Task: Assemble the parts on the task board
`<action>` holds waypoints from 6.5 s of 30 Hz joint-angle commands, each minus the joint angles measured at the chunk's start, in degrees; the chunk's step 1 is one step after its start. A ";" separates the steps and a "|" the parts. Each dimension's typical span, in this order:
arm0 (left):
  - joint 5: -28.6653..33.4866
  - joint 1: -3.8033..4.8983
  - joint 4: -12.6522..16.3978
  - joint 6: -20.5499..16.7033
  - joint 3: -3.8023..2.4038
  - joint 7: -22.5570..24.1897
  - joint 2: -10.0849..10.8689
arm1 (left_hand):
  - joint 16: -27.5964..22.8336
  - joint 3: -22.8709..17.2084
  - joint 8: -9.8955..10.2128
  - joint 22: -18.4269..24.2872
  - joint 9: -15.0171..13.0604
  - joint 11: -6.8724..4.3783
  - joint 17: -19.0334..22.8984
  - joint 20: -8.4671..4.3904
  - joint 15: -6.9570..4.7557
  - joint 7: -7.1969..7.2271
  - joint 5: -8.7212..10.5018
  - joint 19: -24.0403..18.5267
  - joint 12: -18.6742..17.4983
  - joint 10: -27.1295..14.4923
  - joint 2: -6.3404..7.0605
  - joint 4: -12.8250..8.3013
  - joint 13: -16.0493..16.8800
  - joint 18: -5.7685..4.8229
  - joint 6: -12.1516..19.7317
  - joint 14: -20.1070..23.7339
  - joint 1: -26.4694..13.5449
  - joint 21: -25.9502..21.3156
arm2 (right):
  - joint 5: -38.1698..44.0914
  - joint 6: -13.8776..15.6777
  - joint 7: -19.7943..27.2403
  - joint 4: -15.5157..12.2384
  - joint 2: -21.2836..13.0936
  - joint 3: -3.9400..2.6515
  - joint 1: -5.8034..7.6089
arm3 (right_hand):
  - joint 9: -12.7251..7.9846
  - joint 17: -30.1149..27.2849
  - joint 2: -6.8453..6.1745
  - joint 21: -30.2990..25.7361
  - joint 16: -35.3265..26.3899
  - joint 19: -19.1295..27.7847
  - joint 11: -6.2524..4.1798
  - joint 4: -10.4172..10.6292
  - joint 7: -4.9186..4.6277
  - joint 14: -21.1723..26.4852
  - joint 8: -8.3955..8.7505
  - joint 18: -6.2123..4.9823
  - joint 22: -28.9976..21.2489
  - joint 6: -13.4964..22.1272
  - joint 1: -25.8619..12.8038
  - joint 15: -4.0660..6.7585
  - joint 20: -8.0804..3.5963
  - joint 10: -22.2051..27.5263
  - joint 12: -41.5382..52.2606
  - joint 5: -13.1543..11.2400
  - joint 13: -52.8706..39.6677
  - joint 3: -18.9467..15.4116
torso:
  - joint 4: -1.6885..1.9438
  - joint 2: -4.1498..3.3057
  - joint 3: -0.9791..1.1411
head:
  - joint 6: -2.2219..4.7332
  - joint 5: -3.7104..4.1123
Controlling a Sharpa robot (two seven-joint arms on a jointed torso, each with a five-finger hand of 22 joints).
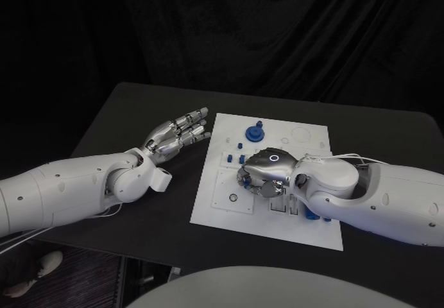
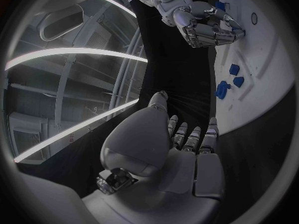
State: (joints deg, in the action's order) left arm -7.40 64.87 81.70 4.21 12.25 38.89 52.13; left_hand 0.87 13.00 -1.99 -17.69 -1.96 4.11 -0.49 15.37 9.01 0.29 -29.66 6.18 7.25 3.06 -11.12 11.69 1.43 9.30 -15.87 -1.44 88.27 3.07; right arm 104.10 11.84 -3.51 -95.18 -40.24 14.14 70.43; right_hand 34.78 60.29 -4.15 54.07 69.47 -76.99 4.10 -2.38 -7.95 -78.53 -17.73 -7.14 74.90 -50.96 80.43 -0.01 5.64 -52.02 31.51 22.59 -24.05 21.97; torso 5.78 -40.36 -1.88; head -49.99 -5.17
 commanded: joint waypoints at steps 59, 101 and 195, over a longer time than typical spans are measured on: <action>0.31 -0.51 -0.24 0.94 -0.05 2.73 -0.04 | -0.29 -0.05 0.07 0.19 -0.01 0.05 0.08 0.24 0.16 -0.27 -0.24 -0.17 -0.31 -0.45 -0.44 -0.71 -0.07 0.99 0.15 0.26 0.33 -0.26 | -0.95 8.86 1.07 -3.49 -4.83 -0.01 -0.31 | -20.98 -8.61 -1.77 -13.57 -5.24 5.27 4.07 3.54 7.83 6.64 15.11 -1.35 3.57 27.78 2.27 -1.59 1.88 24.28 -8.58 -9.01 6.63 -7.38 | -0.02 0.04 0.12 | -0.01 1.04; 0.31 -0.71 0.41 -0.92 -0.05 5.03 0.19 | -0.65 0.19 -0.19 2.93 -0.19 -0.52 0.32 -2.47 -2.31 -0.97 -0.67 -1.81 0.40 -0.15 -0.63 -0.86 0.03 0.83 -1.42 1.04 -0.67 -0.86 | -12.48 3.14 -4.63 -3.13 -18.26 0.06 6.37 | -26.80 6.14 -4.05 7.05 7.45 -4.72 4.39 18.65 2.82 -4.58 14.17 1.68 7.85 12.19 0.63 -3.25 3.15 8.46 -14.08 -18.23 20.29 -13.71 | -0.12 0.13 0.13 | -0.01 3.98; 0.31 -1.89 -0.54 0.70 -0.05 3.43 -1.10 | -0.52 -0.35 -0.12 3.07 -0.16 -0.66 0.24 -0.71 -1.02 -1.83 -1.08 -1.54 0.22 -0.39 -1.13 -1.88 -0.02 0.97 -1.45 0.85 -0.23 -0.66 | 3.24 -1.14 0.31 -7.76 -0.43 0.02 4.26 | -18.54 6.94 -0.69 11.67 7.41 -5.92 -0.81 8.55 1.43 -5.75 6.54 2.45 8.92 -11.61 6.20 1.13 -0.81 -15.98 -21.02 -8.62 19.98 -4.52 | -0.02 0.22 -0.01 | -0.01 -0.21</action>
State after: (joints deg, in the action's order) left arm -7.37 63.02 81.11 4.21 12.25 38.91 51.15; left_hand 0.62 12.69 -1.99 -14.67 -2.12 3.51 -0.28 14.36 7.69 -1.45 -30.76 4.75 7.48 2.88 -11.66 9.95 1.43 9.30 -17.61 -0.53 88.18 2.35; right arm 104.01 12.38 -3.69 -103.12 -40.78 14.21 74.87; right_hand 12.72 67.21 -4.75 65.38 76.56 -82.52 3.28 6.30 -6.18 -83.81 -9.76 -5.36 74.94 -61.90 86.90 0.89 5.01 -67.77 10.82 13.73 -4.12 17.23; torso 5.64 -40.18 -1.88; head -50.00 -5.43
